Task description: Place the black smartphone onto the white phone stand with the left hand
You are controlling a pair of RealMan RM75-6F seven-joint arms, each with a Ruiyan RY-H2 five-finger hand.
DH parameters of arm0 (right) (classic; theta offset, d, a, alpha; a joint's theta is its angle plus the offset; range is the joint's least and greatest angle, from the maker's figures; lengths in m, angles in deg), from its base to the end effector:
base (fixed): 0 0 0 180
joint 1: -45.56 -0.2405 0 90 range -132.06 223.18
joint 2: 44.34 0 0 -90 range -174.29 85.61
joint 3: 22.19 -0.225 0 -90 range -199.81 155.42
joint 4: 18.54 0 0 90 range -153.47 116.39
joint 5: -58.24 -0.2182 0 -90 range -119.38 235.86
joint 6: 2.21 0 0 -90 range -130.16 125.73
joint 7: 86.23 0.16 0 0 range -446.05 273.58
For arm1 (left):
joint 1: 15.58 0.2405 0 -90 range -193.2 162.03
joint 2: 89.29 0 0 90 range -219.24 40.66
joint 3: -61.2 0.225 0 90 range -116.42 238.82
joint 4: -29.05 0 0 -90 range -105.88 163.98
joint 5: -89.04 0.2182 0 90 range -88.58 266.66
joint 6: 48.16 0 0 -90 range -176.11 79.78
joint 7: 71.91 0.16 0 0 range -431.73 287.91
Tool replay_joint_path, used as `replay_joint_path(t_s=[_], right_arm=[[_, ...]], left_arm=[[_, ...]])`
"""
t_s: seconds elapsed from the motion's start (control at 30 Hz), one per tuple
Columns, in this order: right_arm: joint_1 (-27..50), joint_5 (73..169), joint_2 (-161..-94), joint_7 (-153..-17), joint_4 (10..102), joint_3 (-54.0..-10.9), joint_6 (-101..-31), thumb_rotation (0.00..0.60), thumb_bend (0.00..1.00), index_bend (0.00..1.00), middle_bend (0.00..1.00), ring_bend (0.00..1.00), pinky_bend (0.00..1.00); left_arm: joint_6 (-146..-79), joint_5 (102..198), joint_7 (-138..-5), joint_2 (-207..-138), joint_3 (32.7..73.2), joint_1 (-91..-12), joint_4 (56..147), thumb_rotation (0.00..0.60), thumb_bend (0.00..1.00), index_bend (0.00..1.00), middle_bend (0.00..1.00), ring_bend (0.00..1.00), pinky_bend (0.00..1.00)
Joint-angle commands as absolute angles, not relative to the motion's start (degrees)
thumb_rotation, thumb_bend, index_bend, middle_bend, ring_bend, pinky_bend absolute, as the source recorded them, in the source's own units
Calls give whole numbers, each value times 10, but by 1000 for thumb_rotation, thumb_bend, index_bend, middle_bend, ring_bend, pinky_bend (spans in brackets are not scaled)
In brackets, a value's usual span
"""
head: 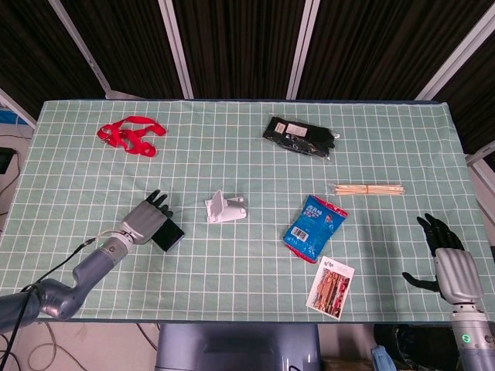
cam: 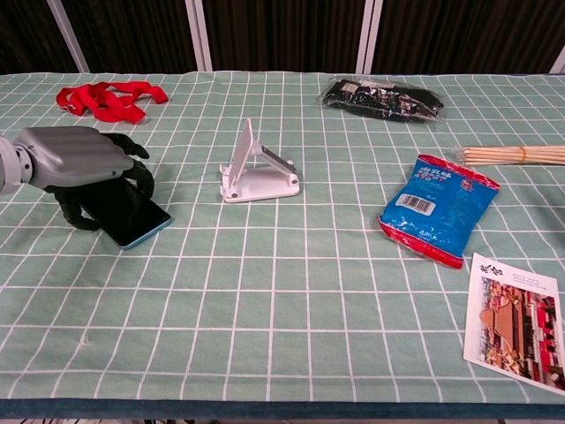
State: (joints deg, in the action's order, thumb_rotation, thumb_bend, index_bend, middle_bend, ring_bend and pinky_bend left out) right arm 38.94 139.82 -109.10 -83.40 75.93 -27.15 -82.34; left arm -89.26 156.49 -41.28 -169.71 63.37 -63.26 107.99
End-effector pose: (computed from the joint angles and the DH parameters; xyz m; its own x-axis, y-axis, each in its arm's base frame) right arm -0.2837 -0.2108 0.1280 0.2913 -0.0439 0.9556 -0.9556 0.0333 0.2928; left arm -0.1929 0.3377 -0.0283 0.8718 0.2502 0.4211 0.4817 -0.5942 -0.6442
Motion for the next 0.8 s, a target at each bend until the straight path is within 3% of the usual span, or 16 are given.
replay_joint_path(t_s=[0.03, 0.3, 0.8], right_arm=[[389, 1398, -1091, -833, 760, -271, -823, 600, 101, 0, 0, 0, 147], [390, 1399, -1090, -831, 760, -271, -824, 600, 101, 0, 0, 0, 148], [390, 1400, -1089, -825, 760, -271, -824, 600, 102, 0, 0, 0, 148]], left_arm=[[-905, 1579, -425, -1700, 633, -627, 1076, 600, 306, 524, 577, 92, 0], [-927, 1607, -447, -1694, 632, -619, 1077, 600, 377, 629, 681, 165, 0], [-972, 1610, -457, -1666, 599, -614, 1130, 600, 377, 642, 693, 169, 0]])
